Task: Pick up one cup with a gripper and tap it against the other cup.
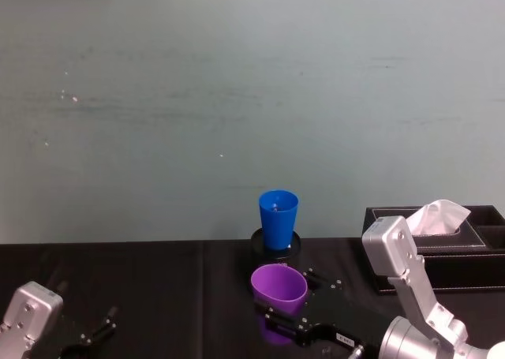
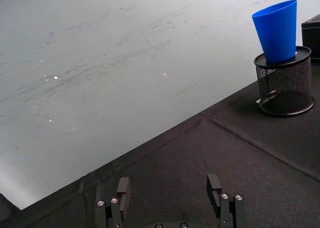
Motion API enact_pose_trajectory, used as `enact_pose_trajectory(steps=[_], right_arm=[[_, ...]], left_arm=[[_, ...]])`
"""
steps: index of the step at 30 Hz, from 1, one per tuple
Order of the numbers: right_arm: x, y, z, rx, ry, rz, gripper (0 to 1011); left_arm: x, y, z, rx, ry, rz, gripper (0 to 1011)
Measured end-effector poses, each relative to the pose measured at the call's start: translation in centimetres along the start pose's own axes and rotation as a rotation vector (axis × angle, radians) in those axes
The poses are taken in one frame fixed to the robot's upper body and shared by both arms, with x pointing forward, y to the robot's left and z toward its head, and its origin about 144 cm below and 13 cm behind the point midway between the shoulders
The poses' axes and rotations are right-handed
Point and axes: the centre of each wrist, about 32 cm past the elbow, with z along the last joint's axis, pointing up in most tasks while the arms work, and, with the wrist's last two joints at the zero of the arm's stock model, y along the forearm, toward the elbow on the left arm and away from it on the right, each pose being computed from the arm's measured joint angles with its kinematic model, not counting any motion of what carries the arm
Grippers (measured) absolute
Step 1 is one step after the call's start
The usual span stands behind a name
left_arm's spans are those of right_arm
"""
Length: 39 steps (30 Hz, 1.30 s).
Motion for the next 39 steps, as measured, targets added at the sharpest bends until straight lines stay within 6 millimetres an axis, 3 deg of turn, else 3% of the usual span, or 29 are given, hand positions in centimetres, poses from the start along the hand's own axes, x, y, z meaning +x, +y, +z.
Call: enact_pose_trajectory(steps=[39], right_arm=[[0.00, 0.01, -0.14, 0.007, -0.004, -0.001, 732]], left_arm=[[0.00, 0.00, 0.00, 0.000, 0.000, 0.000, 1000]])
